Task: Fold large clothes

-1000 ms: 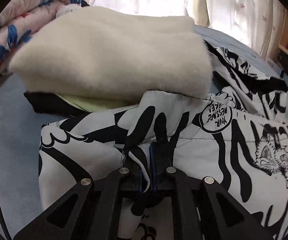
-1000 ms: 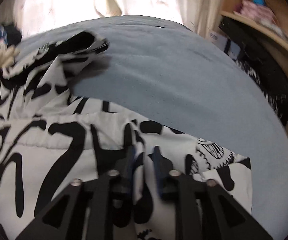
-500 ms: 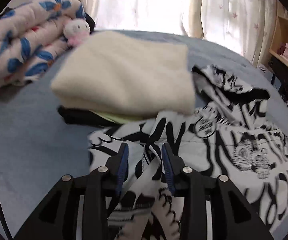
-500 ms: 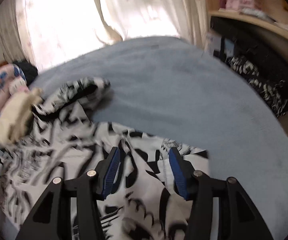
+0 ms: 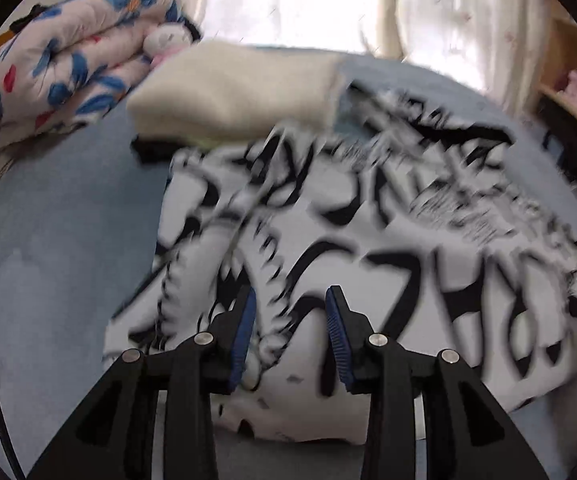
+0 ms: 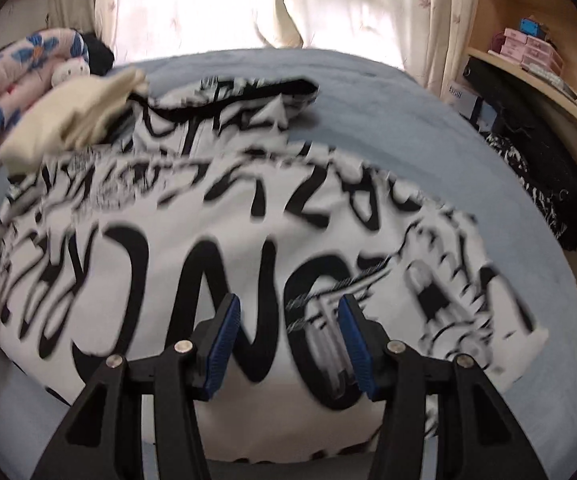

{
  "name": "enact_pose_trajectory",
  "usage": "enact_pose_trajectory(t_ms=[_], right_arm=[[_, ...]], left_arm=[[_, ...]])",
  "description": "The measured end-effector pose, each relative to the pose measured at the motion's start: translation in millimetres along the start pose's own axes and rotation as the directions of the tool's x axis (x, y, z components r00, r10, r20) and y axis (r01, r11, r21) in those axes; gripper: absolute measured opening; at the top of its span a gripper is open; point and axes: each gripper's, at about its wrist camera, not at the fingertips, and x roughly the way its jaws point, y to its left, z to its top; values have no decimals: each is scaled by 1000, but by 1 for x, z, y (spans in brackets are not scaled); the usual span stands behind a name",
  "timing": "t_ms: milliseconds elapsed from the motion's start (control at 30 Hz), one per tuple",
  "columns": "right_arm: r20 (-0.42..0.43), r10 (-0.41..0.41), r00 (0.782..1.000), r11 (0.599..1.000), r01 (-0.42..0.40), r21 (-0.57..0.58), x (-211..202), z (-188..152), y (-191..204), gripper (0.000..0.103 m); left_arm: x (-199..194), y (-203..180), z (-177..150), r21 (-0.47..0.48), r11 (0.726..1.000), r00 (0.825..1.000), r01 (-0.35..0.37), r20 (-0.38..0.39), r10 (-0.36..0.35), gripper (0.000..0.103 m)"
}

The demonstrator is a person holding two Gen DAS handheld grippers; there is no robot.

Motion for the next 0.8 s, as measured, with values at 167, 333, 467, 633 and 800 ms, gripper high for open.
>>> enact_pose_trajectory(t_ms=[167, 333, 467, 633, 800], right_arm=[[-23, -140, 990, 986, 142, 89, 9, -8, -62, 51], [-49, -139, 989, 957, 147, 252, 11, -20, -138, 0], [-48, -141, 989, 950, 149, 274, 11, -22, -141, 0], [-64, -147, 987, 945, 160, 284, 15, -22, -137, 0], [-69, -113, 991, 942, 129, 309, 14, -21, -141, 0]], left_arm=[[25, 42, -2, -67, 997, 999, -25, -29, 23, 34], [24, 55, -4, -78, 997, 1000, 12, -13, -13, 32], [26, 54, -4, -83, 996, 1000, 7, -11, -8, 32], [26, 56, -2, -84, 996, 1000, 19, -20, -21, 32], [25, 60, 0, -90, 995, 998, 44, -35, -47, 32]])
